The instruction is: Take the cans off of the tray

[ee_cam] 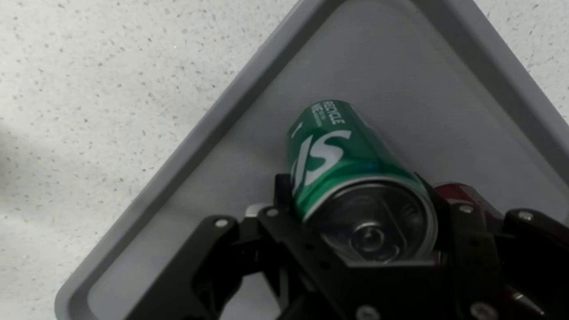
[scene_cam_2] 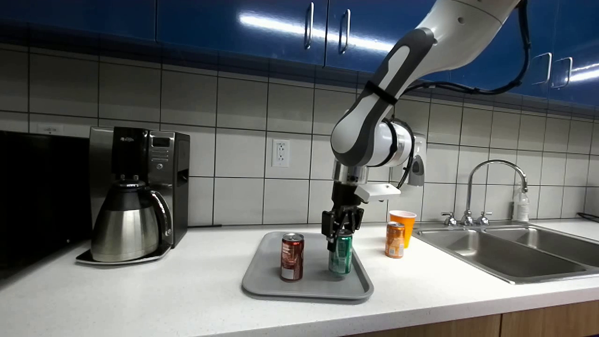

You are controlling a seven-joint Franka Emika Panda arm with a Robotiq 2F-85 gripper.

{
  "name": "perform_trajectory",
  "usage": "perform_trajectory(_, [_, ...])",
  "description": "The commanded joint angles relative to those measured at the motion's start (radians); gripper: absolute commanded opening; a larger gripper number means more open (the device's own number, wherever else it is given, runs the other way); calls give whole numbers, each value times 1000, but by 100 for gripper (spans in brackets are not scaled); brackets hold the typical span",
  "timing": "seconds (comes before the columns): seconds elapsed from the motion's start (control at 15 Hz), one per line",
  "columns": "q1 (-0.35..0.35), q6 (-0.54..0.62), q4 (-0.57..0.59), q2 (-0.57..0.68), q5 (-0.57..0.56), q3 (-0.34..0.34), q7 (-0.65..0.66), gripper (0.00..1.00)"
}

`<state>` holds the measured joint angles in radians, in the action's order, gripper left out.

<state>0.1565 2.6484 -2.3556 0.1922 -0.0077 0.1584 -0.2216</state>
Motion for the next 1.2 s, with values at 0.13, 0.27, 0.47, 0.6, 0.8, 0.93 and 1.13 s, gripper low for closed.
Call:
perform_trajectory(0.13, [-22,-6,-28,-79,-11,-7,7,38])
perform_trajectory(0.27, [-27,-4,-40,-97,-13,-17,14,38])
perform_trajectory(0.47, [-35,2,-65,-121,-18,-37,25,38])
perform_trajectory(0.6, [-41,5,-82,-137,-19,-49,30,38])
perform_trajectory(0.8, [-50,7,-106,-159,-27,-66,43,38])
perform_trajectory(0.93, [-56,9,-122,-171,-40,-80,57,38])
perform_trajectory(1.13, [-66,10,-140,-184,-74,-103,87,38])
